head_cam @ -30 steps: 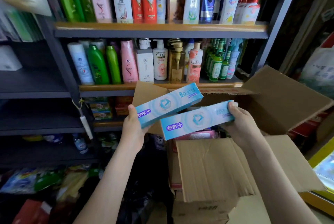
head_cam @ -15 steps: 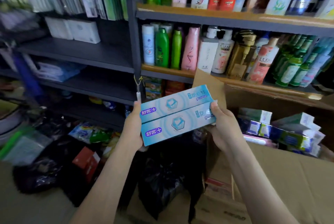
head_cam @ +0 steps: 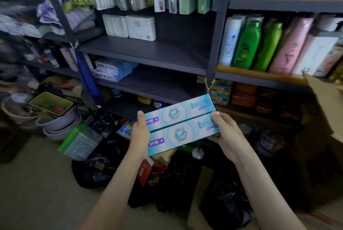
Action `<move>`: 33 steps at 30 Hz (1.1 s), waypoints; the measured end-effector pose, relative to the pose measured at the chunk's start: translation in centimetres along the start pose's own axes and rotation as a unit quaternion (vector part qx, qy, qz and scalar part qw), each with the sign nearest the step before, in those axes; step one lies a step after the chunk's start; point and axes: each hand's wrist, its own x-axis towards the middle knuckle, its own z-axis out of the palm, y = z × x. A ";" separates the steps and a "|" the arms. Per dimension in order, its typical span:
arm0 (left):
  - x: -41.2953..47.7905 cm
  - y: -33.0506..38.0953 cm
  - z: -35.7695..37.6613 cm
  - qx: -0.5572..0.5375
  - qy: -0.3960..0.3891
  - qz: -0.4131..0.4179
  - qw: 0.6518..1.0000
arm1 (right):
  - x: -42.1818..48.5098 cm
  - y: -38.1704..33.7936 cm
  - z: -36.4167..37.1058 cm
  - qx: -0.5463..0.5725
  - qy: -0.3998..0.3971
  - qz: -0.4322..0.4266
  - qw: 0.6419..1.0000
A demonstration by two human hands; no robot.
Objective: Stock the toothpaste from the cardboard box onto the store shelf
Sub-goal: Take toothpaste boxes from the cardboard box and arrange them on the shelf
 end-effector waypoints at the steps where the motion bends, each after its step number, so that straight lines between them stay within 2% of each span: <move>1: 1.5 0.2 -0.8 0.009 -0.002 0.001 1.000 | 0.7 0.1 1.2 -0.017 -0.002 0.005 1.000; 7: 8.6 1.1 -3.1 0.039 -0.037 -0.029 0.998 | 5.2 1.2 6.6 -0.084 0.006 0.006 0.996; 11: 13.2 1.9 -3.5 0.049 -0.067 -0.038 0.996 | 8.9 2.8 9.1 -0.041 0.025 0.010 0.999; 16: 18.4 3.6 -4.0 -0.001 -0.122 -0.075 0.990 | 14.3 4.4 12.3 0.026 0.020 0.033 0.999; 21: 23.7 4.3 -5.4 0.086 -0.067 -0.014 0.994 | 20.2 5.5 17.2 0.023 -0.009 0.065 0.998; 27: 31.2 5.5 -9.1 0.087 -0.027 -0.035 0.995 | 26.1 7.3 23.7 0.009 -0.046 0.113 0.992; 33: 41.7 6.2 -13.0 0.112 -0.069 -0.023 0.991 | 31.2 10.4 32.2 -0.004 0.019 0.109 0.994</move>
